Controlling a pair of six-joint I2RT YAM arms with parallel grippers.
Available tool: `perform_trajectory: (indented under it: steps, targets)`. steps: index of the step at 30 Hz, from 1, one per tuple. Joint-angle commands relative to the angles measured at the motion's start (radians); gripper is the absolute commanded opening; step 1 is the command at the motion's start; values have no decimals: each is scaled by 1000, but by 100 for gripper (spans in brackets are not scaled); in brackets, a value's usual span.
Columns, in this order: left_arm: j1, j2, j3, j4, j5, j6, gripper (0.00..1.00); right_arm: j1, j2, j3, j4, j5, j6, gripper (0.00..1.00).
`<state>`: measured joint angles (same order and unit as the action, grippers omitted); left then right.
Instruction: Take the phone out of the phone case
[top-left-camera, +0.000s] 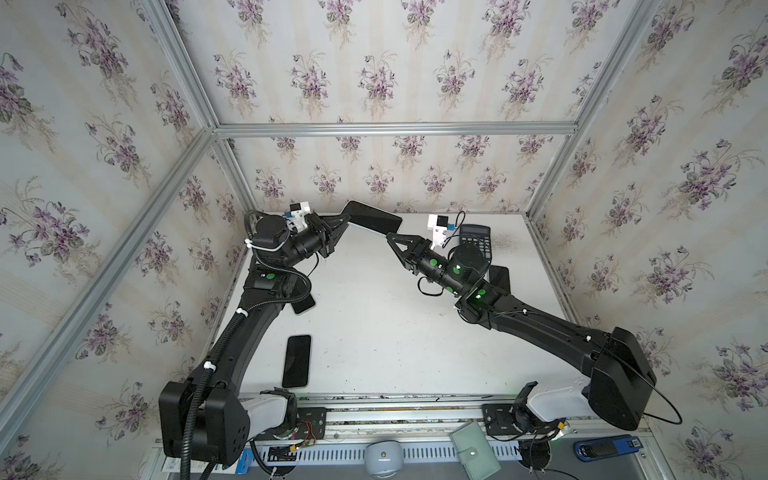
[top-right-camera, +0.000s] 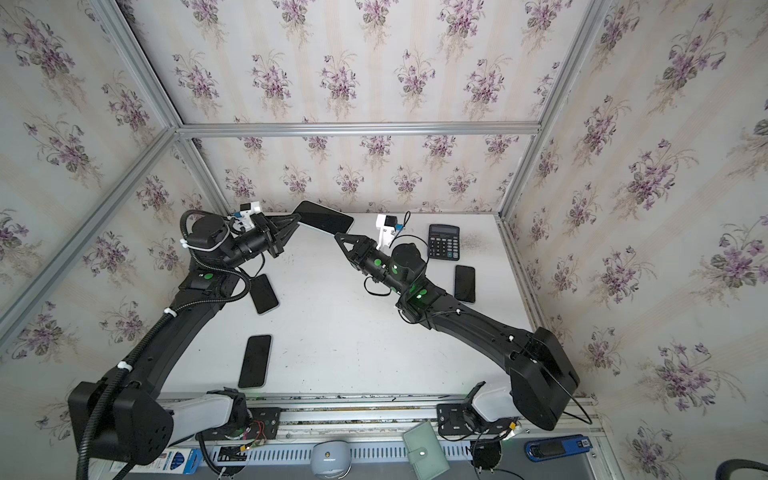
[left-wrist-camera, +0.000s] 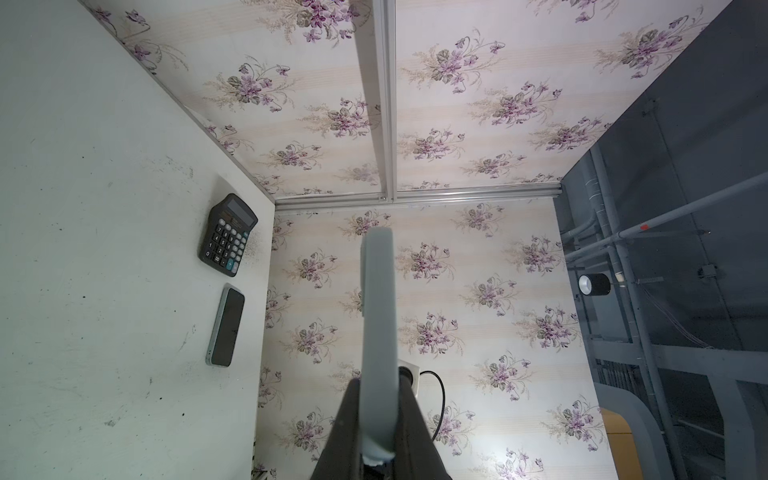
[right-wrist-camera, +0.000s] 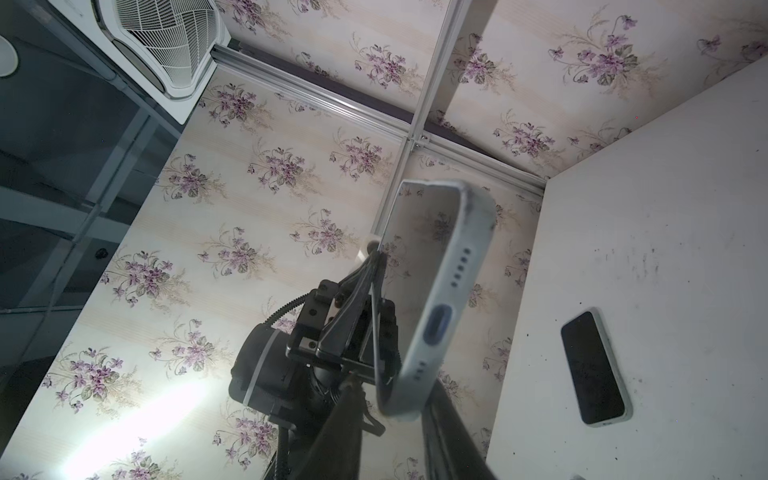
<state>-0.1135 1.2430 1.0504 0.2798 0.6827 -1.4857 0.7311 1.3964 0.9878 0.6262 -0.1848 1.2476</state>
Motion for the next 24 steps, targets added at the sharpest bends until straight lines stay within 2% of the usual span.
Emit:
perform_trajectory:
  steps: [1,5,13,17,20,24]
  targets:
    - [0,-6,3,76,20,-24,0,-1,4,10,64,-7,10,25]
    - [0,-6,1,78,22,-21,0,-2,5,-2,74,2,12,19]
    - [0,-5,-5,87,29,-17,0,-4,6,-15,79,9,20,15]
    - [0,-5,-5,87,30,-21,0,-9,8,-15,83,1,22,6]
    - [0,-5,6,81,35,-33,0,-14,17,-28,100,-21,20,0]
    - [0,-5,36,49,53,-56,0,-40,42,-76,211,-91,-5,0]
